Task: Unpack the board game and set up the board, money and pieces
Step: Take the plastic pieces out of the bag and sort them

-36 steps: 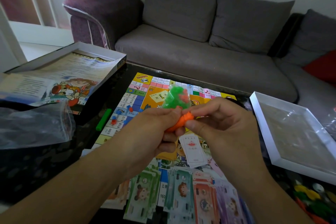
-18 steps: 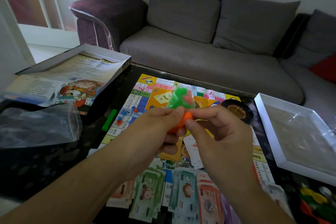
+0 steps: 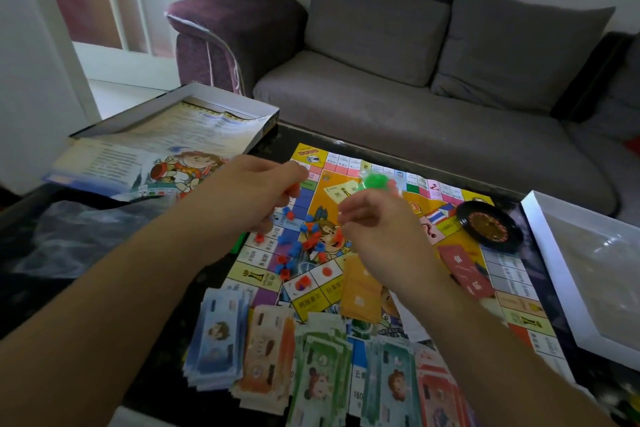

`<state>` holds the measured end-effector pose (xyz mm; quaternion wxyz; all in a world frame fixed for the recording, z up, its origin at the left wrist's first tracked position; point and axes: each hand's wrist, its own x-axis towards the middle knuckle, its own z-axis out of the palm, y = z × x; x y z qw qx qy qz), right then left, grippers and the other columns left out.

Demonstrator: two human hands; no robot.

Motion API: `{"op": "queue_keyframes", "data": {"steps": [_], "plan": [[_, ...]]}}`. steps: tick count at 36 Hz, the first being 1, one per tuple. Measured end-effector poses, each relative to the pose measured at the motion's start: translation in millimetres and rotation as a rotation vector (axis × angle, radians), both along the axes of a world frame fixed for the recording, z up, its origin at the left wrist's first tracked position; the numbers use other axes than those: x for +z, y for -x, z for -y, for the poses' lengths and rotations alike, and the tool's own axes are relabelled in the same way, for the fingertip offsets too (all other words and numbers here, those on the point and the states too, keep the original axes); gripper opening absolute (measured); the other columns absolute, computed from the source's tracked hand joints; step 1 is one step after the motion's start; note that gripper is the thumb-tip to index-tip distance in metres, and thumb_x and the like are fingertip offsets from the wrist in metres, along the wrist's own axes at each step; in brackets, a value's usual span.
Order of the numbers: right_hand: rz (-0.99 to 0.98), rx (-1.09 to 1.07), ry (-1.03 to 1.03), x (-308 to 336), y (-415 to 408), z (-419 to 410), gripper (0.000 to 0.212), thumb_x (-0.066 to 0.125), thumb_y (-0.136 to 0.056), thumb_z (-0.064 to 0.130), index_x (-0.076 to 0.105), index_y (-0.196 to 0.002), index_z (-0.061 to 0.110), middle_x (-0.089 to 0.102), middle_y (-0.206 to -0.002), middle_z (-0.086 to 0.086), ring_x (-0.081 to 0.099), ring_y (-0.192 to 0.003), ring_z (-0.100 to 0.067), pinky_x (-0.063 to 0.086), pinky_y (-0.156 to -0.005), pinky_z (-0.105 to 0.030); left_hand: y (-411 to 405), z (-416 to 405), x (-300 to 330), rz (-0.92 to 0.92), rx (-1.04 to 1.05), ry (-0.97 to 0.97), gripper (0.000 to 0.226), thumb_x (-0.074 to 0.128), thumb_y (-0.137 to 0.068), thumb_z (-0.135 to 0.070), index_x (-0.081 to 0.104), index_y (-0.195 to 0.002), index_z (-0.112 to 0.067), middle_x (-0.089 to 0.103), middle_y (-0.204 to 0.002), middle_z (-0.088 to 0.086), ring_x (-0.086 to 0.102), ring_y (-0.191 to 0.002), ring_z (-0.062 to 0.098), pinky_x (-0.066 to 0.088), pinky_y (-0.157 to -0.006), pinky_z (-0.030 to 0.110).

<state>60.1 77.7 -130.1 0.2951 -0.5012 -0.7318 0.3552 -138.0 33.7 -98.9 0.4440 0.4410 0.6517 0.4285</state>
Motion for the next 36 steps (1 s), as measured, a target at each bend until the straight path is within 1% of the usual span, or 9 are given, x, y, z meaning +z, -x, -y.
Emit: {"op": "queue_keyframes", "data": {"steps": [4,8,14,21,25,28,30,33,36], "plan": [[0.209,0.025,-0.03,-24,23,-22,0.027,0.06,-0.099,0.002,0.072,-0.109,0.024,0.068,-0.099,0.012,0.064,-0.091,-0.002,0.054,-0.07,-0.017,3,-7,-3,-0.051,0.093,-0.053,0.037,0.061,-0.094,-0.041,0.061,-0.063,-0.019,0.049,-0.059,-0.006,0.042,-0.063,0.016,0.038,-0.058,0.031],[0.4,0.038,-0.098,-36,45,-39,0.022,0.065,-0.095,0.01,0.077,-0.109,0.022,0.071,-0.106,0.008,0.066,-0.094,-0.008,0.063,-0.079,-0.032,2,-13,-3,-0.05,0.163,-0.071,0.037,0.061,-0.093,-0.04,0.062,-0.064,-0.017,0.05,-0.06,-0.003,0.044,-0.063,0.017,0.04,-0.06,0.032],[0.603,0.041,-0.145,-41,65,-44,0.015,0.077,-0.08,0.013,0.071,-0.092,0.02,0.07,-0.091,0.001,0.066,-0.086,-0.019,0.065,-0.073,-0.042,4,-15,-2,0.041,0.12,-0.054,0.034,0.064,-0.097,-0.05,0.075,-0.089,-0.019,0.056,-0.07,-0.003,0.045,-0.059,0.014,0.039,-0.055,0.028],[0.538,0.021,-0.184,-47,69,-42,0.024,0.072,-0.084,0.004,0.073,-0.097,0.024,0.07,-0.096,0.005,0.065,-0.093,-0.017,0.062,-0.082,-0.042,3,-12,-4,0.021,0.061,-0.119,0.022,0.064,-0.098,-0.046,0.077,-0.102,-0.029,0.071,-0.08,-0.004,0.06,-0.062,0.011,0.05,-0.058,0.026],[0.377,-0.009,-0.209,-39,56,-40,0.019,0.068,-0.096,0.012,0.07,-0.109,0.025,0.07,-0.101,0.007,0.066,-0.092,-0.012,0.062,-0.081,-0.038,1,-7,-4,0.083,0.027,-0.115,0.014,0.069,-0.097,-0.039,0.078,-0.105,-0.032,0.077,-0.086,-0.004,0.065,-0.065,0.012,0.051,-0.059,0.025],[0.249,0.007,-0.211,-23,34,-30,0.019,0.067,-0.1,0.013,0.071,-0.106,0.03,0.069,-0.097,0.015,0.065,-0.087,-0.002,0.054,-0.072,-0.016,-2,-2,-2,0.106,-0.027,-0.125,0.017,0.071,-0.095,-0.037,0.078,-0.109,-0.03,0.079,-0.098,-0.002,0.073,-0.083,0.018,0.055,-0.066,0.027],[0.154,0.012,-0.18,-6,13,-17,0.022,0.069,-0.1,0.014,0.073,-0.096,0.036,0.069,-0.094,0.021,0.066,-0.087,0.004,0.049,-0.067,-0.007,-6,1,0,0.117,-0.072,-0.139,0.016,0.07,-0.095,-0.033,0.078,-0.108,-0.027,0.079,-0.101,0.0,0.072,-0.087,0.019,0.056,-0.071,0.028],[-0.008,-0.006,-0.097,16,-18,4,0.018,0.075,-0.095,0.011,0.078,-0.094,0.029,0.076,-0.092,0.017,0.072,-0.085,0.002,0.056,-0.074,-0.016,-18,7,3,0.109,-0.15,-0.178,0.013,0.067,-0.098,-0.025,0.078,-0.105,-0.023,0.08,-0.095,0.001,0.066,-0.079,0.018,0.058,-0.072,0.028],[-0.18,-0.048,-0.011,31,-46,25,0.017,0.084,-0.086,0.009,0.079,-0.087,0.026,0.078,-0.108,0.005,0.078,-0.085,-0.008,0.062,-0.081,-0.031,-34,14,5,0.102,-0.228,-0.199,0.012,0.065,-0.1,-0.021,0.077,-0.103,-0.019,0.079,-0.093,0.004,0.063,-0.076,0.021,0.059,-0.071,0.03]]}}
